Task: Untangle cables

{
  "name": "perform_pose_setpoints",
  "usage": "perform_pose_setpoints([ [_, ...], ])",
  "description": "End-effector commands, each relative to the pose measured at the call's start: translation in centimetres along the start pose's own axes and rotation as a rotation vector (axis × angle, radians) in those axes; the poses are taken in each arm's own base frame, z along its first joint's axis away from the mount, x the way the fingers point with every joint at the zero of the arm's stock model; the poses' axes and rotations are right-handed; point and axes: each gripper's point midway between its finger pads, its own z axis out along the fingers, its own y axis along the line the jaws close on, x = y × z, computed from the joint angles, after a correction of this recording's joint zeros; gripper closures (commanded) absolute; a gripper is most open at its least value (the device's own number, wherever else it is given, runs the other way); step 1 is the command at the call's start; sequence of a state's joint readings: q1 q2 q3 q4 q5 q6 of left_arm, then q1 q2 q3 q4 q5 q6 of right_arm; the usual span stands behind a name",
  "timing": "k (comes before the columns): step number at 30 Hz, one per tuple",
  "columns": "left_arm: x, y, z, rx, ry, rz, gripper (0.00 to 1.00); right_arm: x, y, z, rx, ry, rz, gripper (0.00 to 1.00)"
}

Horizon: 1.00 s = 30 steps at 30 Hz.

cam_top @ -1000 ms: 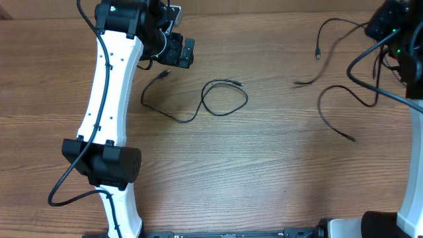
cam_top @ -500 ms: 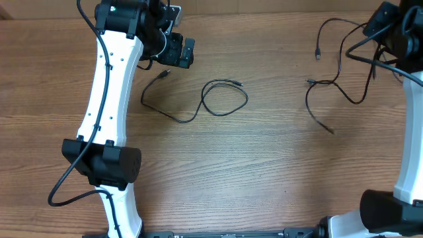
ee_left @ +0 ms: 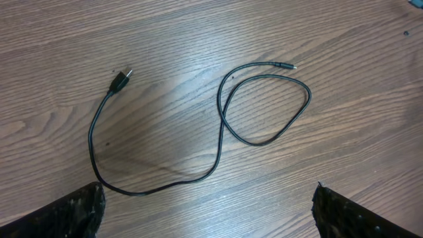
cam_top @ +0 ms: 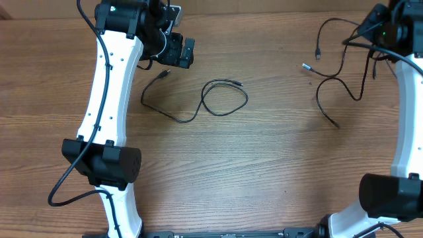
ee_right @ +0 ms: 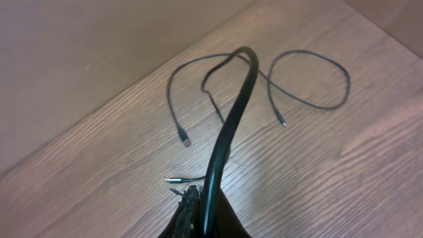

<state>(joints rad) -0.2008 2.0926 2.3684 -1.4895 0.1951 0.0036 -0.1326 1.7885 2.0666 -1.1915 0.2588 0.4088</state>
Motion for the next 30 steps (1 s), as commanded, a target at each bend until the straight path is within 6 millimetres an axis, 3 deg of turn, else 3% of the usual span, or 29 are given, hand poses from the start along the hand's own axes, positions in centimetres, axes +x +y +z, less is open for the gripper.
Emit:
perform_pose_setpoints([
  [1, -0.4, -0.6, -1.3, 0.012, -0.037, 0.026, 0.00, -1.5, -2.9, 0.3, 0.050, -0.022, 0.143, 0.96],
  [6, -0.4, -0.6, -1.3, 0.012, -0.037, 0.026, 0.00, -2.8, -8.0, 0.8, 0.132, -0.030, 0.230, 0.96],
  [17, -0.4, -0.6, -1.3, 0.012, -0.037, 0.026, 0.01, -4.8, -16.6, 1.5, 0.258, -0.067, 0.372, 0.96],
  [24, -0.4, -0.6, -1.3, 0.012, -0.037, 0.026, 0.00, -4.0, -19.7, 4.2, 0.321, -0.015, 0.410, 0.96],
  [30, -0.4, -0.6, -1.3, 0.012, -0.037, 0.026, 0.00, -2.8, -20.7, 6.9, 0.351, 0.043, 0.414, 0.96],
])
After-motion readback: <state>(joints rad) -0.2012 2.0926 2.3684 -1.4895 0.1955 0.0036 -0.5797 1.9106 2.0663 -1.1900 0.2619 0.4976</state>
